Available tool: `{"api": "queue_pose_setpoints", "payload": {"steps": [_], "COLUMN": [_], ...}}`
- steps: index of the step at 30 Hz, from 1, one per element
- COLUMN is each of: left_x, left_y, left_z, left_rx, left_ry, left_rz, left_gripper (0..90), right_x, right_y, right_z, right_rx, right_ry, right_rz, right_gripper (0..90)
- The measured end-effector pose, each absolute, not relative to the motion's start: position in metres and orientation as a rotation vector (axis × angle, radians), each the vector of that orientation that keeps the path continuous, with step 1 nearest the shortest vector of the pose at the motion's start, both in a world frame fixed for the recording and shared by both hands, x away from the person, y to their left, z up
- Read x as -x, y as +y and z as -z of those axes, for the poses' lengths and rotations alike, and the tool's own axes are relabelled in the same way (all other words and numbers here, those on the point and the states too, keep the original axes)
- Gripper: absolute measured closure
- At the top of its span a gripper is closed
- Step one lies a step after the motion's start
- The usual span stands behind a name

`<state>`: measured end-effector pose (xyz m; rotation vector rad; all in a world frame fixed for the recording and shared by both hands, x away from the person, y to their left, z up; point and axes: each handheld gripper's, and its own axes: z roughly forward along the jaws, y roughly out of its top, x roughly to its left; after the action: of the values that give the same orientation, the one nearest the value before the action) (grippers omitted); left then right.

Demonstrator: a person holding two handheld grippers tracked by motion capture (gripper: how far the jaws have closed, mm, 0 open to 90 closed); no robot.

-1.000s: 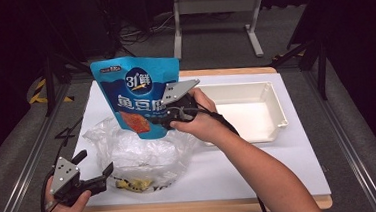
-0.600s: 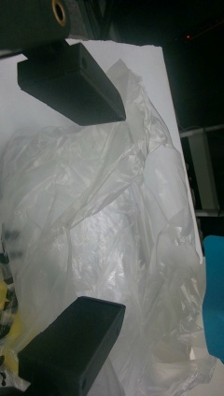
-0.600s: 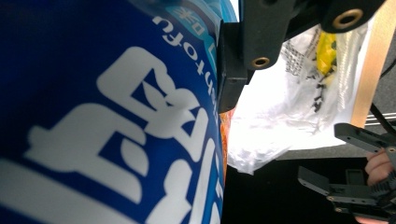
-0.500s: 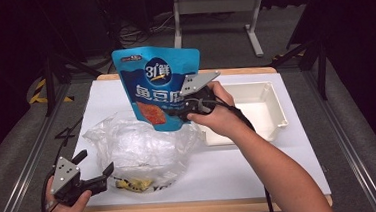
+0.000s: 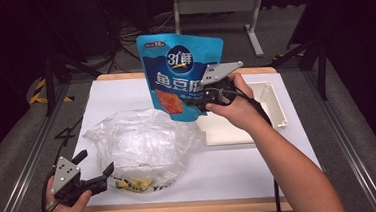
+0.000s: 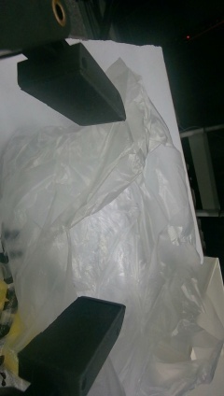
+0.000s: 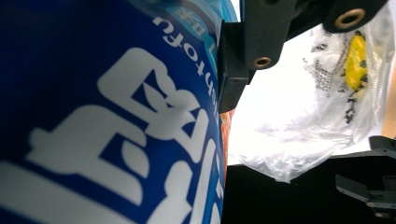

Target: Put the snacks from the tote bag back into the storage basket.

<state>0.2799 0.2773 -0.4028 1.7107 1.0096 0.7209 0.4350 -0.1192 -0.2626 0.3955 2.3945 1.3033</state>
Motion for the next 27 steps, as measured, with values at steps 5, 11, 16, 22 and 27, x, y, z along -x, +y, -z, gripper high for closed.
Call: {"api": "queue_pose_setpoints", "payload": {"steps": [5,11,16,22,27], "left_x": [-0.28,-0.28,-0.28,-0.28,-0.28], "left_y": [0.277,0.277,0.277,0.277,0.276], "left_z": [0.403,0.403,0.403,0.403,0.403], "left_rx": [-1.71,-1.711,-1.711,-1.711,-1.714], "left_ry": [1.01,1.011,1.009,1.01,1.01], "left_rz": [-0.721,-0.721,-0.723,-0.723,-0.721], "left_gripper": [9.1,9.1,9.1,9.1,9.1], "right_x": [-0.439,-0.444,-0.448,-0.454,-0.459], "right_y": [-0.133,-0.151,-0.166,-0.183,-0.193], "right_z": [0.259,0.257,0.255,0.252,0.253], "right_rx": [-0.429,-0.464,-0.498,-0.539,-0.578], "right_ry": [2.381,2.36,2.336,2.313,2.298], "right_rz": [-1.292,-1.271,-1.264,-1.257,-1.242], "right_gripper": [56.1,56.0,56.0,56.0,56.0]}}
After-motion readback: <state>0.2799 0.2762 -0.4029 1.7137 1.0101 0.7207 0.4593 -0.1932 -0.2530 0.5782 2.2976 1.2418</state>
